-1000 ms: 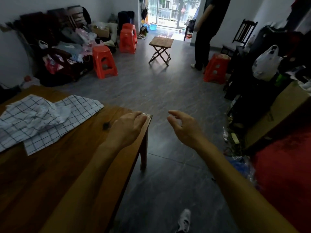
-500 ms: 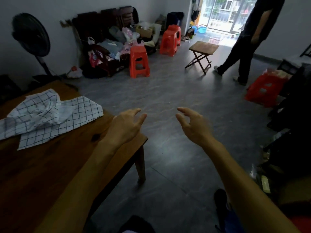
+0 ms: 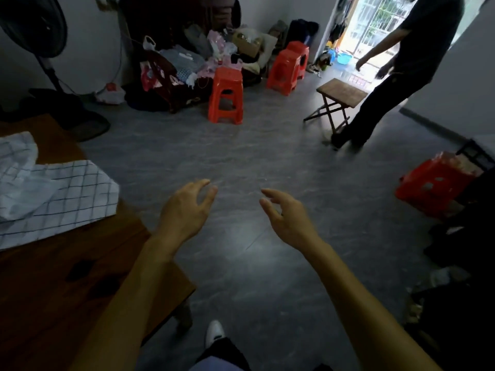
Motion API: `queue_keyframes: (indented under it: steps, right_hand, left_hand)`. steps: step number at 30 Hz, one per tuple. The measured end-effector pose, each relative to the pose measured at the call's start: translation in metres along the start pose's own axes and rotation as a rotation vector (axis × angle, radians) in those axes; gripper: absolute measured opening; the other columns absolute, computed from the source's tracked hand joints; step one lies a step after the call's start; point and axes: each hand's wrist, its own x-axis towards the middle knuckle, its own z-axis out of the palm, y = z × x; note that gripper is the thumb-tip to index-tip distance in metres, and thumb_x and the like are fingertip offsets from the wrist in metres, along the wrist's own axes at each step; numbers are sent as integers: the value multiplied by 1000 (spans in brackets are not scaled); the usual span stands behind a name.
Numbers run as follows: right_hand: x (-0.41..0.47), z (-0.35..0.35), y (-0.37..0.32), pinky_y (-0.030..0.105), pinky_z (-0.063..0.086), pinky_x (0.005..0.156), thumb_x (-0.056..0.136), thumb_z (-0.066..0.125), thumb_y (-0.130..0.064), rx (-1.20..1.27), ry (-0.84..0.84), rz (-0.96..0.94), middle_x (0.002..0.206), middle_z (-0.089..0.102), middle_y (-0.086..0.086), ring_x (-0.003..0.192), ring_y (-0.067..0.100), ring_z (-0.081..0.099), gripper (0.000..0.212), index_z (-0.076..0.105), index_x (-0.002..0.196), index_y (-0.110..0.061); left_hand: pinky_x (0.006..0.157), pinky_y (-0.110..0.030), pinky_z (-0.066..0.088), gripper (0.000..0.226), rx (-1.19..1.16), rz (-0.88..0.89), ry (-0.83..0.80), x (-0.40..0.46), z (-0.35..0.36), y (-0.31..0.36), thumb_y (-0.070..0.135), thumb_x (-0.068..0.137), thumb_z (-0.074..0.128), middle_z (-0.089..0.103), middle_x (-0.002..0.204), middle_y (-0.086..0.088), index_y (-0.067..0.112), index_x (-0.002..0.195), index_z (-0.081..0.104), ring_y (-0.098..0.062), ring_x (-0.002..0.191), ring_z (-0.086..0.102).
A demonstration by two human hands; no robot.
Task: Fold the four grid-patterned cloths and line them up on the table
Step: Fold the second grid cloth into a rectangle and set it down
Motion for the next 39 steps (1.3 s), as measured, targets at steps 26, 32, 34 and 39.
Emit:
queue_keyframes:
  steps: [26,32,34,39]
  right_hand:
    - [463,96,-34,31,44,97,99,45,-40,121,-658,-644,135,56,3,121,18,54,42,54,133,-17]
    - [506,137,-88,28,44,95,99,46,-36,219,-805,-805,131,58,3,117,17,55,39,56,130,-16]
    - [516,156,-102,26,45,94,99,47,-35,222,-850,-839,129,59,3,116,16,56,37,56,130,-17]
    - [531,205,-140,19,40,89,100,46,-32,185,-927,-881,130,58,1,114,11,55,34,56,130,-20]
  left_hand:
    - [99,-38,43,48,76,-654,552,269,-31,-30,47,97,39,52,137,-6,20,135,50,-23,122,50]
    - [100,-39,44,48,47,-811,700,272,-37,-38,47,96,41,56,132,-6,19,133,52,-20,117,54]
    - [100,-31,42,47,47,-862,731,274,-39,-49,45,96,42,56,133,-5,18,134,52,-17,119,53]
    - [95,-23,39,43,39,-917,838,284,-54,-93,42,97,43,56,133,-3,19,133,53,-15,119,52]
